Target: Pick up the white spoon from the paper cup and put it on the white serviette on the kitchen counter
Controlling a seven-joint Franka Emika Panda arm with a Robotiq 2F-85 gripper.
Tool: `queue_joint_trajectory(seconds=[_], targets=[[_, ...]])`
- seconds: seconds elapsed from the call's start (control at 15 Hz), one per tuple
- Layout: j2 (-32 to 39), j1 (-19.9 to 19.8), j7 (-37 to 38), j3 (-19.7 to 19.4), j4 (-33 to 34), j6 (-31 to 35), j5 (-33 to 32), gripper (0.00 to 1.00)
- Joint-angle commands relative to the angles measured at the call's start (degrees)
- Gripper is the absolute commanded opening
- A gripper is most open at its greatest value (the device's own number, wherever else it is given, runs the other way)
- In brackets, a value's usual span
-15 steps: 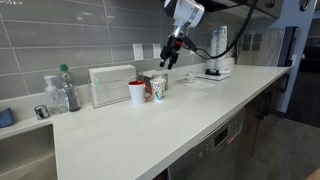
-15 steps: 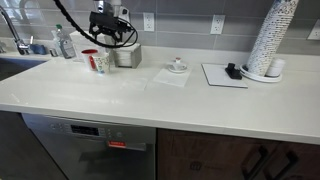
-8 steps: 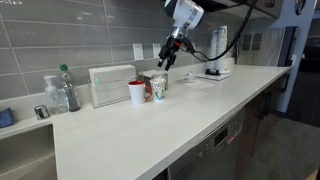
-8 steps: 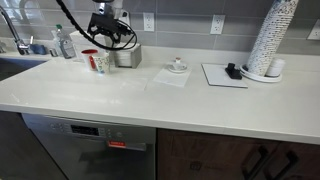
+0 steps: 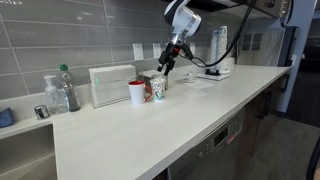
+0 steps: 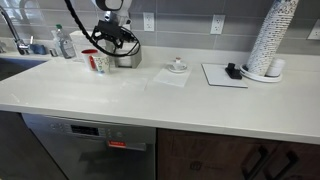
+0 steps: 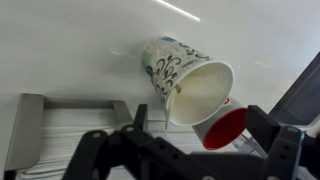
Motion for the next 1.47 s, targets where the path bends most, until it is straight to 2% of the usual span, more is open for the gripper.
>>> queue_joint_trajectory(seconds=[0.0, 0.2, 0.27, 0.33, 0.4, 0.47, 0.53, 0.8, 0.87, 0.93, 1.07, 1.4], targets=[[3.4, -1.1, -0.5, 1.5, 4.1, -2.2, 0.5, 1.00], [4.6, -1.2, -0.5, 2.1, 5.8, -2.5, 0.5, 0.86], [4.9, -1.3, -0.5, 2.3, 6.4, -2.8, 0.5, 0.85], [5.2, -1.4, -0.5, 2.4, 6.7, -3.1, 0.5, 0.73], [5.4, -1.3, -0.4, 2.5, 7.2, -3.3, 0.4, 0.73], [5.6, -1.4, -0.3, 2.5, 7.6, -3.6, 0.3, 0.64], [5.8, -1.4, -0.2, 2.5, 8.0, -4.2, 0.1, 0.49], [6.3, -1.6, 0.3, 2.3, 9.3, -6.9, -0.2, 0.19], [6.3, -1.6, 0.5, 2.2, 9.6, -7.4, -0.4, 0.14], [6.4, -1.6, 0.7, 2.1, 9.9, -7.9, -0.4, 0.15], [6.6, -1.6, 0.9, 2.0, 10.2, -8.2, -0.5, 0.00], [5.7, -1.5, 2.1, 2.0, 10.4, -9.8, -0.5, 0.01]])
